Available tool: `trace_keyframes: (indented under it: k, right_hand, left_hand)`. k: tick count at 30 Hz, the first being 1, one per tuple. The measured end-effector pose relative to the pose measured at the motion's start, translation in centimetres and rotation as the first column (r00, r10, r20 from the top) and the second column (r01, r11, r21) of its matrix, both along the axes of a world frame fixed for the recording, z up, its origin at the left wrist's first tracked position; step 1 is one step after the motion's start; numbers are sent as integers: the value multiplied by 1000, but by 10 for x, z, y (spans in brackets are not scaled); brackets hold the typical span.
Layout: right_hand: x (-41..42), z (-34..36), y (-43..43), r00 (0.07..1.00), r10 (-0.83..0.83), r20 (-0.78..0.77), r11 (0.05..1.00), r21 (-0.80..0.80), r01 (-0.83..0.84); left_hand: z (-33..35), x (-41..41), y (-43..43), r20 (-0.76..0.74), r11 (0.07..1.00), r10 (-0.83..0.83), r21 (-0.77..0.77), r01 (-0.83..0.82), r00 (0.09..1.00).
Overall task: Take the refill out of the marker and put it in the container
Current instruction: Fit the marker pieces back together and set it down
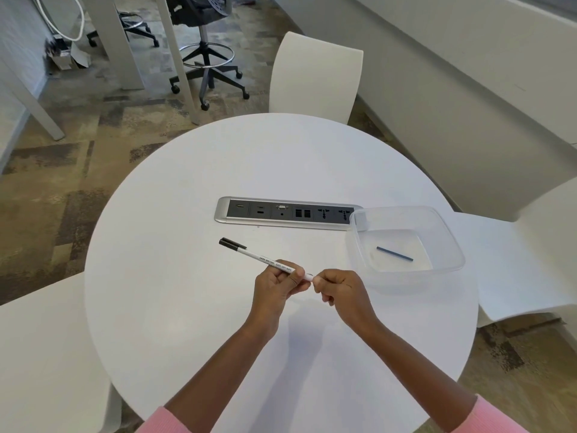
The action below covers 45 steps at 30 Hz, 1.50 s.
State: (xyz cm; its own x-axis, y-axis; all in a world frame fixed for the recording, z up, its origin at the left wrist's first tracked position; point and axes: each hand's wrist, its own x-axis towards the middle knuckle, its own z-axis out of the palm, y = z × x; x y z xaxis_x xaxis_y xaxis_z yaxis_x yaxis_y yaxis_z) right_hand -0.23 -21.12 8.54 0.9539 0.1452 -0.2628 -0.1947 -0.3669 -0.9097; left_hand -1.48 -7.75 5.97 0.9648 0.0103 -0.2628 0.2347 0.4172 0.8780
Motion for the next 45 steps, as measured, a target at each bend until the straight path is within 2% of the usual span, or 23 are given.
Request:
trace_keyframes:
  k: [2, 5, 7, 10, 15, 18, 20, 22, 27, 30, 36, 45]
  right_hand:
    - [2, 1, -3, 982, -7, -191, 992, 125, 31]
    - [4, 5, -11, 854, 81, -513, 941, 323, 105]
    - [3, 8, -14, 813, 140, -565, 918, 382, 107]
    - [1, 6, -10, 855, 118, -505, 919, 382, 99]
    - [-8, -3, -5, 939, -101, -328, 943, 270, 195]
    - [-16, -12, -4, 979, -183, -89, 974, 121, 193]
    - [-20, -16, -3, 980, -170, 99, 985, -2, 172]
    - [-20, -16, -1, 967, -135, 217, 985, -74, 155]
    - [-15, -16, 7, 976, -56, 209, 991, -106, 80]
    - [-16, -19, 13, 979, -26, 201, 990, -130, 53]
    - [-17, -25, 22, 971, -75, 228, 984, -140, 108]
    - [-7, -31, 34, 968, -120, 222, 973, -170, 159]
  left_hand:
    - [0, -2, 0, 11, 999, -20, 37, 19, 1000]
    - [0, -4, 0, 26, 995, -47, 84, 45, 999]
    - [1, -5, -1, 26, 995, -40, 95, 38, 999]
    - [1, -3, -2, 17, 998, -2, 70, 1, 1000]
    - [-1, -2, -2, -47, 999, 38, 35, -37, 998]
    - [-3, -3, 1, -65, 996, 41, 77, -36, 997]
    - [-5, -4, 3, -68, 990, 32, 140, -23, 997]
    - [-7, -4, 2, -74, 976, 11, 217, 5, 997]
    - [-11, -3, 1, -66, 910, -40, 409, 63, 997]
    - [-12, -3, 3, -63, 833, -72, 545, 95, 995]
    - [-12, -3, 8, 0, 640, -153, 762, 99, 988]
    - [-17, -5, 8, 27, 514, -297, 847, 136, 954]
